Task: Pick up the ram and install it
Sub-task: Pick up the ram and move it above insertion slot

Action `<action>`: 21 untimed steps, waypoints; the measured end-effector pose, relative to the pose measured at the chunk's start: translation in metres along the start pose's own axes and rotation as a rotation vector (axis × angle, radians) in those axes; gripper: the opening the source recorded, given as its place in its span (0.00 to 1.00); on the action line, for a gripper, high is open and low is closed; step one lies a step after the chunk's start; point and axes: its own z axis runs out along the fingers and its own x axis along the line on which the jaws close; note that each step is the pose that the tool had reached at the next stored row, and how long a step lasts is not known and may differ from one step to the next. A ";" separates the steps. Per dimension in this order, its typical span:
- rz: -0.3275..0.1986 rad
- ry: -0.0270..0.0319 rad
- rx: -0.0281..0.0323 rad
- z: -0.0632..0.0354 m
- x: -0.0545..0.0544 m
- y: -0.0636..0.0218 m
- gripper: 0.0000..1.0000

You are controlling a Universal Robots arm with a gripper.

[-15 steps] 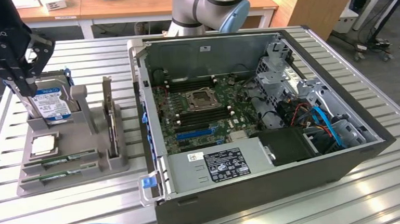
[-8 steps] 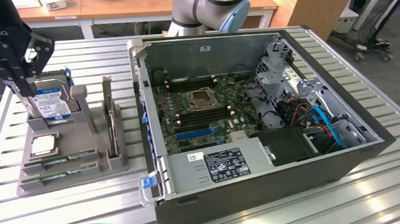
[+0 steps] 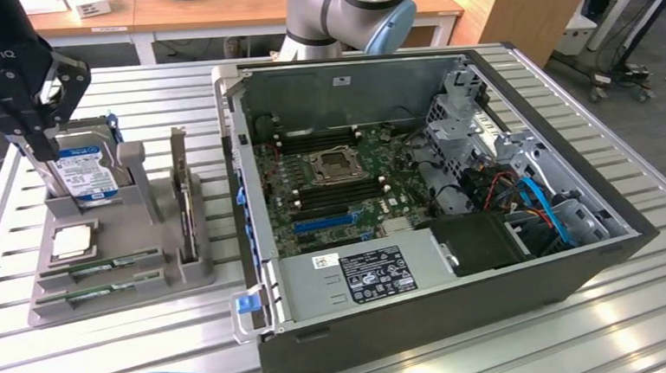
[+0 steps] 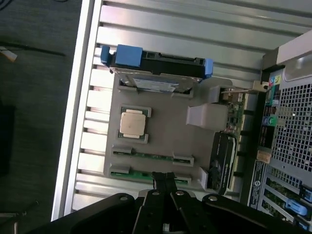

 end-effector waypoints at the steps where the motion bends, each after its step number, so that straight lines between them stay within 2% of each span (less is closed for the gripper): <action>1: -0.016 0.0006 0.0000 0.0000 0.000 0.0000 0.10; 21: -0.305 0.0130 0.0009 0.0001 0.000 0.0000 0.10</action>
